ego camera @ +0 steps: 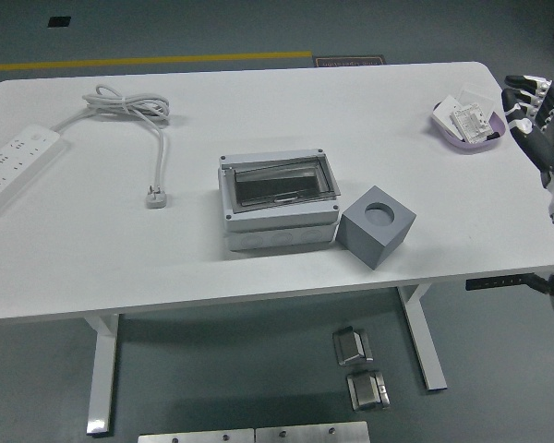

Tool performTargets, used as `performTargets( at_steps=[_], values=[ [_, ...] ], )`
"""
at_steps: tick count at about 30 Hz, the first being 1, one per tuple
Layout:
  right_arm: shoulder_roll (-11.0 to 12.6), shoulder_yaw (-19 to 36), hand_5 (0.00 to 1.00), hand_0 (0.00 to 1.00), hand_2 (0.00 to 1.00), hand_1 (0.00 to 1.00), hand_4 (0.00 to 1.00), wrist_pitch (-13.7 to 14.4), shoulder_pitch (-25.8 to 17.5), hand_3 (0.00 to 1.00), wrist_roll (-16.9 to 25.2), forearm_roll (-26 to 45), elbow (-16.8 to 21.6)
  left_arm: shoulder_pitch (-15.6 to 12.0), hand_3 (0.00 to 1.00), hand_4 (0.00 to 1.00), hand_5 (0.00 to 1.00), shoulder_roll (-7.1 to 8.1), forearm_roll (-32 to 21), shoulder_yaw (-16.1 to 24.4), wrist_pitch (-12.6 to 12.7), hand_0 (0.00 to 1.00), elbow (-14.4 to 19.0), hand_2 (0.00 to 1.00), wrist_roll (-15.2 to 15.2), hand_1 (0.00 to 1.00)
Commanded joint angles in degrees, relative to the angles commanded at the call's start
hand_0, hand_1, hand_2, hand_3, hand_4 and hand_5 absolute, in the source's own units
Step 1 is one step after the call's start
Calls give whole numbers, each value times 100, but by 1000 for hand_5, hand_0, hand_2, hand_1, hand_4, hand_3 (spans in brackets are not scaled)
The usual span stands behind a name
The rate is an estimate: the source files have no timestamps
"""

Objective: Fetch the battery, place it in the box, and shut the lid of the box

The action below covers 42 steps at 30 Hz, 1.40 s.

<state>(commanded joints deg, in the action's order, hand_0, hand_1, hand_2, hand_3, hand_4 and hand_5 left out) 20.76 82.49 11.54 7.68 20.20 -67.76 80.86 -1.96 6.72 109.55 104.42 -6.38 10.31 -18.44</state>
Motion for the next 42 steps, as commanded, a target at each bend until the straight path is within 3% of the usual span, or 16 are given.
performTargets(
  at_steps=[1,7,8,13,14,19,20,24,25,31,32,37,38,42],
  values=[
    [-30,-45,675,761,809,755,819,-89,-10,830,15,173,35,7,633,696,109,1,-34,-24,1,620,0,504,37,625],
    [-271,-198,675,761,809,755,819,-687,-20,830,-31,1075,178,62,633,696,109,-3,-198,-136,-9,620,0,504,234,625],
    [-327,-205,850,787,814,762,903,-774,-11,833,-49,1221,197,72,633,694,110,-5,-208,-153,-12,619,0,508,249,626],
    [-538,-210,850,787,814,762,903,-1095,31,833,-148,1705,238,91,633,694,110,-9,-182,-187,-29,619,0,508,228,626],
    [-562,-221,998,898,894,840,998,-1163,29,941,-178,1758,246,86,632,691,112,-5,-184,-200,-39,620,0,526,214,626],
    [-619,-312,998,898,894,840,998,-1502,-38,941,-291,2047,261,34,632,691,112,9,-175,-188,-66,620,0,526,144,626],
    [-637,-327,998,996,987,924,998,-1576,-55,998,-293,2136,259,24,632,690,113,10,-175,-182,-74,620,0,538,120,628],
    [-723,-359,998,996,987,924,998,-1851,-112,998,-268,2496,251,-4,632,690,113,4,-164,-129,-109,620,0,538,19,628],
    [-735,-370,998,998,985,954,998,-1894,-123,998,-262,2566,253,-9,632,690,114,2,-157,-112,-118,630,0,611,-2,666],
    [-790,-434,998,998,985,954,998,-2129,-192,998,-211,3054,302,-31,632,690,114,-9,-98,78,-277,630,0,611,-188,666],
    [-799,-448,998,998,946,965,998,-2160,-197,925,-200,3150,311,-32,636,692,119,-9,-75,122,-320,639,0,646,-227,690],
    [-834,-556,998,998,946,965,998,-2254,-193,925,-120,3712,359,-27,636,692,119,-5,96,372,-564,639,0,646,-472,690],
    [-840,-580,998,998,959,977,998,-2258,-190,859,-99,3814,364,-26,647,705,135,-3,124,407,-594,655,0,714,-515,712],
    [-872,-694,998,998,959,977,998,-2238,-182,859,40,4287,374,-17,647,705,135,2,227,519,-660,655,0,714,-669,712]
  ],
)
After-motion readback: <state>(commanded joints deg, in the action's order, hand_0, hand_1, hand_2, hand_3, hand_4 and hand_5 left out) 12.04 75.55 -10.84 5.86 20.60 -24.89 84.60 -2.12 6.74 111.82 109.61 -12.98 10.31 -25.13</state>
